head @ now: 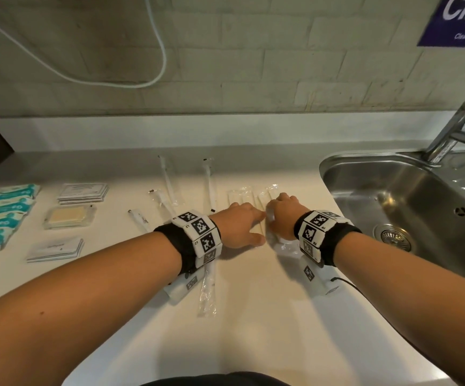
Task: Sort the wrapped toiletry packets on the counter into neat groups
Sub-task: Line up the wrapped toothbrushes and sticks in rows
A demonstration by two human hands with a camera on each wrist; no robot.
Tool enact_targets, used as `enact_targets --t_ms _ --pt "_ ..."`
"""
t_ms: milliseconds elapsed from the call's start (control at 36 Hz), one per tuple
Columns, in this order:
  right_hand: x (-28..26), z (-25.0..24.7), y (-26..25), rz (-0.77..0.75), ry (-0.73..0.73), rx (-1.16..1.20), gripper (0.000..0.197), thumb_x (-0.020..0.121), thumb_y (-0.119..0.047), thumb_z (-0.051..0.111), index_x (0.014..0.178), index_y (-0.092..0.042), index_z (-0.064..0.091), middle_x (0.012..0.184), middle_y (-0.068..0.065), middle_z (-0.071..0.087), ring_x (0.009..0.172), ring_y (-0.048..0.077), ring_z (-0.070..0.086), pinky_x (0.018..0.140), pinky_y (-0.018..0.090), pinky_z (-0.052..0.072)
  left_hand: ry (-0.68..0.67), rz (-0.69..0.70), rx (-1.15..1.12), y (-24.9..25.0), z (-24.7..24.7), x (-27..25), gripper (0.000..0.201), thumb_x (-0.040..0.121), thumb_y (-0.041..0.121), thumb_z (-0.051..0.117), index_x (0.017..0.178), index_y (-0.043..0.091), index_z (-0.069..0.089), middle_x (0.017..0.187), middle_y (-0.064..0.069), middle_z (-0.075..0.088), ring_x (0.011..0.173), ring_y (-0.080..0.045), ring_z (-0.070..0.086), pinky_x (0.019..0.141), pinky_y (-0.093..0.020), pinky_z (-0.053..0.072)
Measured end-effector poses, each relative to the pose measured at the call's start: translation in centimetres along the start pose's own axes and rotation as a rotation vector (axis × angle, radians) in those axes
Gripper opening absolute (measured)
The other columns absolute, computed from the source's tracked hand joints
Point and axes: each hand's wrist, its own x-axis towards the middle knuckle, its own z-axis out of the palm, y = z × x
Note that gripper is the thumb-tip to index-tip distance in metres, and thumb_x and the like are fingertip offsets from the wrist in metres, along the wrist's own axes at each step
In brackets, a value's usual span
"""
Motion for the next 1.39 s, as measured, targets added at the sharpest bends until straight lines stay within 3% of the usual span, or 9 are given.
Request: enact_targets --t_ms 194,361,444,528,667,833,1000,1278,1389 --pt "-0.9 -0.6 -1.5 -0.061 0.138 0.041 0.046 0.091 -0.031 0.055 0.131 -0.012 0.045 0.13 0.01 0.048 0.119 0.026 0.048 0.096 0.04 0.048 0.289 -0.108 -0.219 -2.4 -3.9 -1.6 0.035 0.095 0.028 0.058 0.13 0.022 0.057 0.128 0.003 0.06 0.116 -0.017 0.057 0.101 -0.035 0.045" --pt "-3.1 -1.0 -7.0 -0.225 -0.058 0.108 0.057 0.091 -0.064 0.039 0.087 -0.011 0.06 0.078 0.001 0.061 0.072 0.019 0.059 0.074 0.034 0.052 0.34 -0.319 -0.209 -7.1 -7.7 -1.5 0.015 0.091 0.02 0.06 0.101 0.013 0.07 0.102 -0.002 0.067 0.102 -0.023 0.063 0.089 -0.033 0.049" --pt "-3.3 -0.2 -9.3 -0.228 -0.155 0.095 0.066 0.087 -0.07 0.039 0.069 -0.012 0.065 0.067 0.001 0.061 0.063 0.018 0.059 0.076 0.035 0.054 0.239 -0.35 -0.119 -8.2 -8.3 -0.8 0.022 0.094 0.015 0.053 0.11 0.014 0.068 0.122 -0.008 0.065 0.115 -0.027 0.059 0.095 -0.032 0.045" --pt "-2.8 0.1 -10.4 -0.173 -0.207 0.121 0.056 0.083 -0.065 0.052 0.063 -0.015 0.061 0.067 0.001 0.061 0.069 0.022 0.063 0.079 0.037 0.055 0.041 -0.331 -0.024 -8.2 -7.7 -0.1 0.043 0.102 0.016 0.041 0.145 0.017 0.044 0.154 -0.008 0.037 0.14 -0.028 0.037 0.111 -0.032 0.029" --pt "-1.8 0.2 -10.5 -0.09 -0.281 0.148 0.031 0.076 -0.036 0.069 0.057 -0.016 0.056 0.058 0.0 0.058 0.062 0.022 0.059 0.078 0.033 0.056 -0.126 -0.26 0.237 -8.3 -5.9 0.4 0.044 0.105 0.014 0.03 0.149 0.016 0.036 0.154 -0.011 0.034 0.14 -0.033 0.034 0.114 -0.041 0.025" --pt "-0.8 -1.4 -9.5 -0.042 -0.217 0.218 0.027 0.088 -0.025 0.06 0.067 -0.011 0.053 0.065 0.004 0.056 0.058 0.019 0.053 0.069 0.028 0.051 -0.06 -0.214 0.287 -9.4 -4.9 -1.6 0.046 0.099 0.015 0.038 0.143 0.03 0.046 0.149 -0.003 0.043 0.137 -0.035 0.03 0.112 -0.053 0.026" --pt "1.9 -3.9 -9.5 -0.017 -0.075 0.307 0.03 0.093 -0.022 0.058 0.065 -0.011 0.057 0.062 0.001 0.062 0.052 0.014 0.057 0.067 0.024 0.053 0.157 -0.167 0.128 -10.0 -2.8 -5.2 0.042 0.09 0.04 0.06 0.131 0.036 0.057 0.126 0.009 0.059 0.109 -0.017 0.038 0.099 -0.041 0.033" --pt "5.1 -3.4 -11.2 -0.003 -0.114 0.222 0.034 0.091 -0.03 0.064 0.063 -0.01 0.062 0.086 0.007 0.075 0.082 0.022 0.071 0.09 0.033 0.056 0.226 -0.189 0.072 -9.9 -1.6 -7.3 0.039 0.086 0.051 0.064 0.119 0.029 0.065 0.113 0.011 0.063 0.108 -0.017 0.042 0.089 -0.034 0.031" --pt "5.9 -2.4 -11.5 0.032 -0.066 0.226 0.034 0.085 -0.031 0.069 0.059 -0.012 0.059 0.063 0.001 0.066 0.062 0.02 0.064 0.077 0.029 0.058 0.214 -0.193 -0.03 -10.2 -2.2 -7.8 0.035 0.091 0.044 0.059 0.122 0.028 0.063 0.116 0.01 0.063 0.115 -0.017 0.04 0.091 -0.035 0.027"
